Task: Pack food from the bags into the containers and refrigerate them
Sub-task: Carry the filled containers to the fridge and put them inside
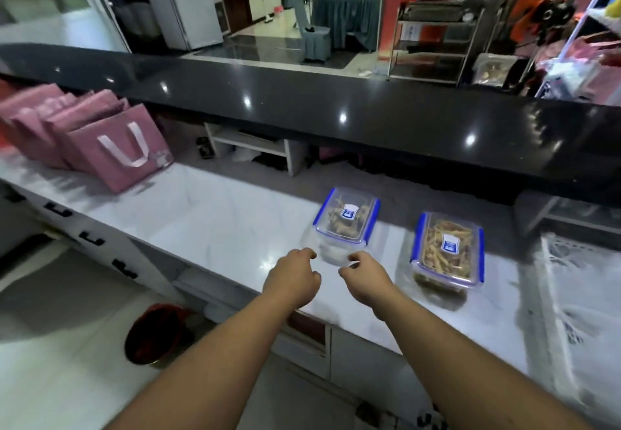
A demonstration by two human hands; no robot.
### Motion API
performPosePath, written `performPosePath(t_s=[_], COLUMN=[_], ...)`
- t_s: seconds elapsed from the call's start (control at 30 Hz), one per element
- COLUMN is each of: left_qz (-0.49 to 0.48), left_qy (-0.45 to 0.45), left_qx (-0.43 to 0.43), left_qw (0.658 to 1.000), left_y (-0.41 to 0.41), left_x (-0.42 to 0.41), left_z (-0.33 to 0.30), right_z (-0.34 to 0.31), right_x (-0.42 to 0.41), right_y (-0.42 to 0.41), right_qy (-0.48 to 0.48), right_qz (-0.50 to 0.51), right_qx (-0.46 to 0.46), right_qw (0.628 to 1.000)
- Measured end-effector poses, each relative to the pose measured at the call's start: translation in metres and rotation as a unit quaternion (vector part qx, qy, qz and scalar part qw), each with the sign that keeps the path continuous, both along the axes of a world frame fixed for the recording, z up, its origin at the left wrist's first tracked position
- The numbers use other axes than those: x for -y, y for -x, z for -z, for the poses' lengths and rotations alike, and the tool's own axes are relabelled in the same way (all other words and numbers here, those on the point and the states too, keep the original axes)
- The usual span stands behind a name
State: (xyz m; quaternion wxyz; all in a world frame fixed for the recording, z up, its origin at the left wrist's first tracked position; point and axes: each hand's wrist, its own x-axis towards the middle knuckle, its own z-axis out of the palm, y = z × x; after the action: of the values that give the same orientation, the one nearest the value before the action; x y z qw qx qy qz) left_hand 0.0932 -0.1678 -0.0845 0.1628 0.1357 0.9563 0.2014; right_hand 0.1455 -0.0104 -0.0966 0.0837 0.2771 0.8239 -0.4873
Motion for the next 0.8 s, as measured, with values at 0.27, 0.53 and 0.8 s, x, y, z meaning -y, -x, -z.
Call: performPosePath(t_s=[0.27, 0.53, 0.8], left_qz=[-0.04, -0.034, -0.011], left_qy=[0.011, 0.015, -0.034], left_qx=[0.013, 0.034, 0.09], left_qw=[0.999, 0.999, 0.995], left_y=[0.079, 0.142, 0.207], left_x=[-0.044, -0.072, -0.101], left_z=[-0.004, 0.013, 0.035], right_z=[0.008, 0.027, 0.042], right_x=[-0.073, -0.105, -0.117], right_y=[0.083, 0.122, 0.149], right_qy=[-0.019, 0.016, 0.048], right_qz=[0.057, 0.114, 0.185], right_qx=[-0.009, 0.039, 0.069], right_qw=[0.998, 0.993, 0.979])
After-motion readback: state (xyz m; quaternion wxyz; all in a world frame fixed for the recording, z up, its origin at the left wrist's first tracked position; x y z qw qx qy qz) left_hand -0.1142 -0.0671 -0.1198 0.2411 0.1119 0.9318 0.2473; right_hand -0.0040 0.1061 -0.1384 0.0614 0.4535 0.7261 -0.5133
